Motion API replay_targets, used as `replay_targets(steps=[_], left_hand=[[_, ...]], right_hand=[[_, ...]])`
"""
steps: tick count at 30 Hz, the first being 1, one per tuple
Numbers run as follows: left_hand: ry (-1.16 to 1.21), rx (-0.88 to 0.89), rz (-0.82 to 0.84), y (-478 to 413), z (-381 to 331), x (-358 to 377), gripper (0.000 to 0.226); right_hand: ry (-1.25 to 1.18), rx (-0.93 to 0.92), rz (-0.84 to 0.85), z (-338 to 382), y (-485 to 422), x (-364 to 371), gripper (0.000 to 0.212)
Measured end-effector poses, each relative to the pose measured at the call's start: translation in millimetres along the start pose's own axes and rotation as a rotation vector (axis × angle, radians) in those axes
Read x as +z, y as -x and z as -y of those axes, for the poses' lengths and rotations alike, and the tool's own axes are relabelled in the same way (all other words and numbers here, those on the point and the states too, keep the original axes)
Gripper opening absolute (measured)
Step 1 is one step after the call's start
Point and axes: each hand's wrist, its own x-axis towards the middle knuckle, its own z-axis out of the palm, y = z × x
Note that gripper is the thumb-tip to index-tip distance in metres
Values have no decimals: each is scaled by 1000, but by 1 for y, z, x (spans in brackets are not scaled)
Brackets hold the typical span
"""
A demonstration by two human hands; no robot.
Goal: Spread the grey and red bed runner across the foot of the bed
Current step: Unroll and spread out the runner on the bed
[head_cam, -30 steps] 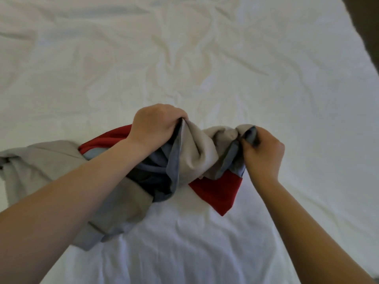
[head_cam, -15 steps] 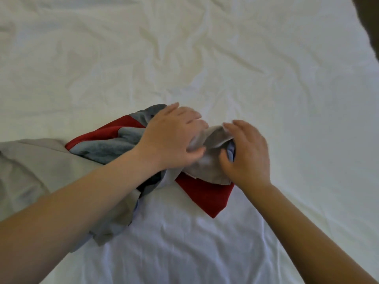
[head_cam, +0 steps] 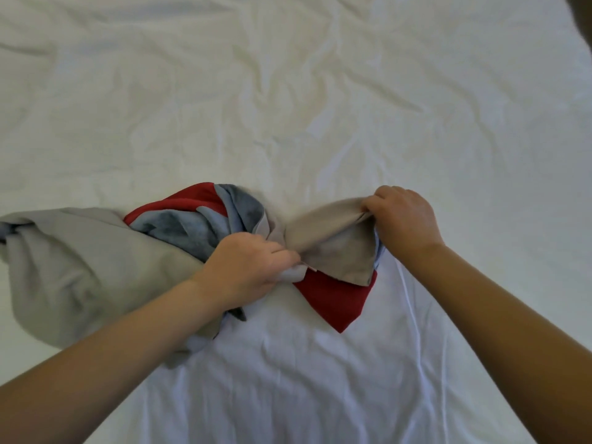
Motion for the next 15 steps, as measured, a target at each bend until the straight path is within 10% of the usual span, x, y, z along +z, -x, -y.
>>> replay_targets(steps=[15], left_hand=[[92,160,145,27,-45,-7,19]], right_hand=[[87,330,31,-55,40,-19,34]])
